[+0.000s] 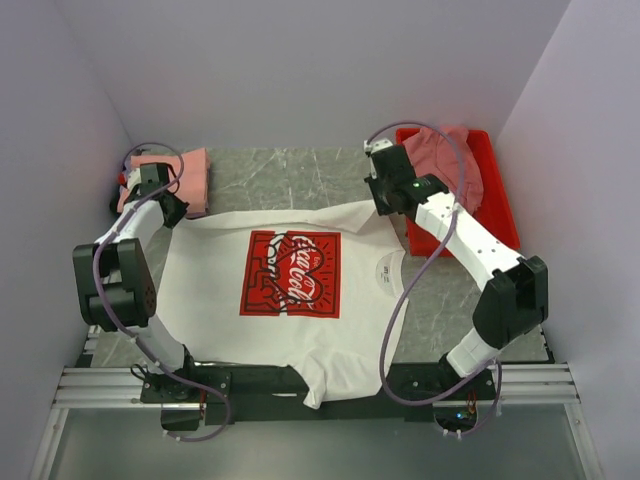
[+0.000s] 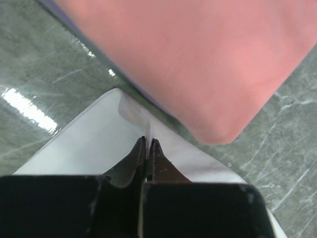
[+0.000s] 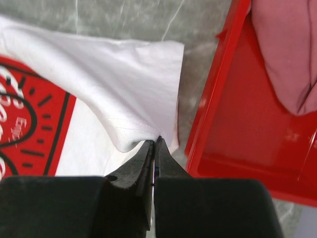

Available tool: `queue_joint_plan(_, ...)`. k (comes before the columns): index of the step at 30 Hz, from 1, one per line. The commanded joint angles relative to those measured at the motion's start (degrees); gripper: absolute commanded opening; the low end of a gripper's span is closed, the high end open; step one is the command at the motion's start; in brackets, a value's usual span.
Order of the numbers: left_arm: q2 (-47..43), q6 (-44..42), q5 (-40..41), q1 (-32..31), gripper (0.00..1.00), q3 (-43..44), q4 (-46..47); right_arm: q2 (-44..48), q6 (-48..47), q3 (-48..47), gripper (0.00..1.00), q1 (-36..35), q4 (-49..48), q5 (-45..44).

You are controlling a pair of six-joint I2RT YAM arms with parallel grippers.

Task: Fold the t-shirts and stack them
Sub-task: Fold the tshirt

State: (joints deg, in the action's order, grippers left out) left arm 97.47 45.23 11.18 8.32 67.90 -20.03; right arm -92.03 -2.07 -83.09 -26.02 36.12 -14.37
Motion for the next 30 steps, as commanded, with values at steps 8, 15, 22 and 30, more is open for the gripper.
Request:
queue_joint_plan(8,-7.6,-2.5,2.0,1.1,0.0,-2.9,-2.6,6.1,5.7,2.8,0.0,-8.0,10.7,-8.7)
queue_joint_plan(15,-8.9,-3.2,1.6,1.4,0.0,-5.8,-2.8,9.7,8.4,3.5,0.0,-9.4,16.1,-13.0)
queue_joint_plan(22,-10.2,-3.0,1.2,2.3,0.0,-8.7,-2.6,12.1,10.8,5.4,0.0,-12.2,19.0,-13.3)
queue_joint_plan(30,-11.2,-3.7,1.2,2.5,0.0,-10.4,-4.0,13.6,12.8,10.9,0.0,-12.9,19.5,-13.8)
